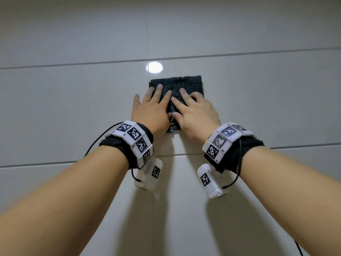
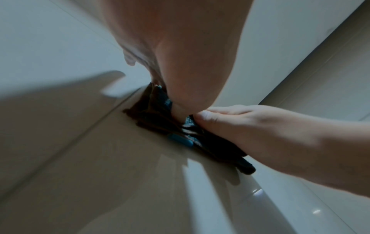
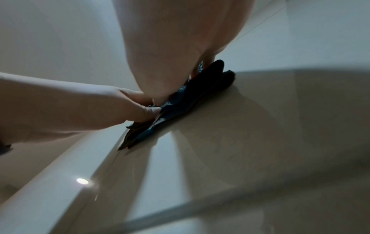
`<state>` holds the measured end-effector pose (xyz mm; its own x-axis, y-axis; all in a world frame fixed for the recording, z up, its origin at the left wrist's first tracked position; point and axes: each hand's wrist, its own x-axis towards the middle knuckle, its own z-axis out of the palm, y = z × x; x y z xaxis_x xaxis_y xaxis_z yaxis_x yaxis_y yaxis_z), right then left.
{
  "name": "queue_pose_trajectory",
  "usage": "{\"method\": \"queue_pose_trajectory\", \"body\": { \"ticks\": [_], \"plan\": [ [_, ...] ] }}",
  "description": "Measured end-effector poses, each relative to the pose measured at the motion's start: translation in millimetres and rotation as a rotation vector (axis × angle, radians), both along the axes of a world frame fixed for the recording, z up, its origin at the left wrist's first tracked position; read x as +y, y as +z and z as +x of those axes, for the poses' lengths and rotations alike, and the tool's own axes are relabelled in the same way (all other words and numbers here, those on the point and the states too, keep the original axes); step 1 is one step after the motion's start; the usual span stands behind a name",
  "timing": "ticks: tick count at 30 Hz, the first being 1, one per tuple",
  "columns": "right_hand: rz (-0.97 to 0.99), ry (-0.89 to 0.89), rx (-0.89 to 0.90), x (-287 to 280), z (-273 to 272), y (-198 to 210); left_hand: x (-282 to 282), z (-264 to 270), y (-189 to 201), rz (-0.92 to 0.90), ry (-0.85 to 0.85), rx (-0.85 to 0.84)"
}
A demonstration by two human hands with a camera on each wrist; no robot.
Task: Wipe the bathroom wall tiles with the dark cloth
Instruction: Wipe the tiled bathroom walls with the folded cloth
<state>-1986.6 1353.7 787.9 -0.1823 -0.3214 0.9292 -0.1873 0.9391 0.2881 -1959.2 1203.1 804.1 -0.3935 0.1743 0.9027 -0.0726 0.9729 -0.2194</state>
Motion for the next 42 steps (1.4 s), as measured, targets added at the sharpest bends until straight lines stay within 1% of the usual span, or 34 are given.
{"method": "queue_pose_trajectory", "body": {
  "ticks": [5,11,16,20,24,29,34,37,42],
  "plan": [
    [0.016,-0.022,0.024,13,-4,26,10,-5,25,0.011,-0.023,0.025],
    [-0.011,0.002,0.038,25,-8,63,26,-8,58,0.036,-0.055,0.037],
    [-0.011,0.011,0.02,42,-9,79,44,-11,71,0.054,-0.062,0.041],
    [-0.03,-0.011,0.019,72,-12,82,74,-18,76,0.051,-0.067,0.061],
    [-0.052,-0.031,-0.002,114,-14,83,115,-24,81,0.029,-0.091,0.063],
    [-0.175,0.006,-0.044,177,-20,78,181,-36,85,-0.038,-0.126,0.067],
    [-0.27,0.003,-0.088,241,-28,63,248,-45,82,-0.105,-0.158,0.045],
    [-0.298,0.018,-0.111,250,-31,59,261,-49,77,-0.11,-0.154,0.048],
    [-0.341,0.052,-0.13,243,-32,51,257,-47,71,-0.132,-0.126,0.041]
  ]
}}
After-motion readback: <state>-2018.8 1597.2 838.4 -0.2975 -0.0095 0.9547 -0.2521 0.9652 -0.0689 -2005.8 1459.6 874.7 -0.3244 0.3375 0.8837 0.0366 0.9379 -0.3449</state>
